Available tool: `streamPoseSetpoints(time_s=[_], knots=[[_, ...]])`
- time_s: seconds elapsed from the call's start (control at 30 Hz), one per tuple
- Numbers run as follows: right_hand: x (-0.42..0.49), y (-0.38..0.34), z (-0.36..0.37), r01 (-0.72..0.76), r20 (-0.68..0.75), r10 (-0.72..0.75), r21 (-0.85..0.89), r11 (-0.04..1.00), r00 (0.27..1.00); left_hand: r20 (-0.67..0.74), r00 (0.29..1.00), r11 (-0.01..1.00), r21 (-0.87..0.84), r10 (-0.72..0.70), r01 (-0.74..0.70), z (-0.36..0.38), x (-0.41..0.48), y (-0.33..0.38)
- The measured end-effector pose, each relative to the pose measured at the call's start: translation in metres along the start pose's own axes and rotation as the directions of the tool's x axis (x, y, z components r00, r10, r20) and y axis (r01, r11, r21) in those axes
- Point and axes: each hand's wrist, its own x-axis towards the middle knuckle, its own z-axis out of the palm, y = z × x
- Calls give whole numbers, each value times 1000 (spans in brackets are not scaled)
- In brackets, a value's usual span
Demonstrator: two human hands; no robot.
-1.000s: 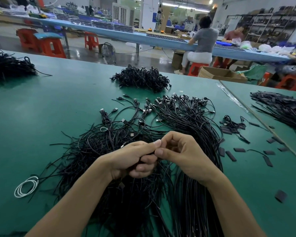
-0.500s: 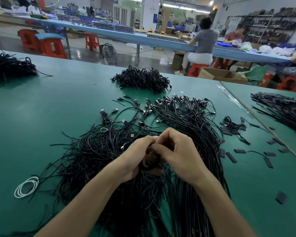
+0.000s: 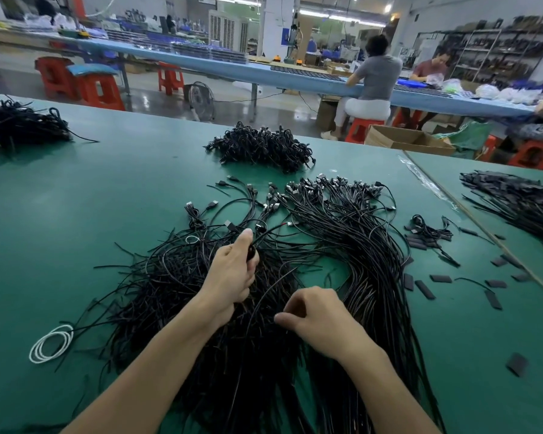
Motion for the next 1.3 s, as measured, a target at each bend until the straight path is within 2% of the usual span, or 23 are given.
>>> streamPoseSetpoints(time_s=[0.17, 0.27, 0.37, 0.43, 0.5, 0.6, 0.67, 0.77, 0.87, 0.97, 1.07, 1.17, 1.23, 1.3], knots=[[-2, -7, 4, -1, -8, 0, -84, 996, 1000, -43, 999, 998, -56, -5, 2, -1, 0, 6], [-6, -7, -13, 4, -14, -4, -61, 998, 1000, -50, 999, 995, -100, 11, -16, -3, -1, 8], [-11, -2, -42, -4, -94, 13, 94, 996, 996, -22, 999, 986, -160, 33, -36, -3, -3, 8], [-13, -2, -55, 41, -284, 31, 243, 969, 958, 43, 998, 983, -178, 46, -38, 0, -6, 9], [-13, -10, -56, 150, -454, 63, 417, 897, 889, 143, 988, 987, -156, 60, -38, 5, -12, 11], [-13, -29, -47, 274, -487, 50, 571, 774, 872, 268, 954, 989, -99, 132, -109, 18, -23, 13], [-15, -38, -39, 282, -420, -21, 572, 770, 907, 283, 940, 981, -78, 193, -178, 24, -25, 13], [-20, -45, -33, 314, -384, -127, 476, 822, 915, 218, 935, 960, -92, 278, -264, 25, -25, 12], [-24, -47, -35, 334, -429, -216, 222, 916, 877, 150, 950, 961, -80, 274, -265, 25, -25, 9], [-27, -49, -39, 331, -396, -312, -21, 943, 864, 69, 964, 964, -81, 258, -252, 23, -21, 3], [-31, -53, -39, 357, -402, -413, -209, 910, 817, 14, 968, 964, -101, 250, -247, 24, -19, 0], [-34, -58, -36, 373, -327, -503, -387, 843, 800, -41, 985, 979, -112, 169, -172, 27, -19, 1], [-37, -62, -31, 361, -260, -532, -496, 789, 805, 5, 995, 984, -149, 98, -96, 27, -22, 3], [-39, -63, -30, 368, -252, -564, -543, 755, 786, 101, 995, 982, -188, 1, 19, 25, -23, 5]])
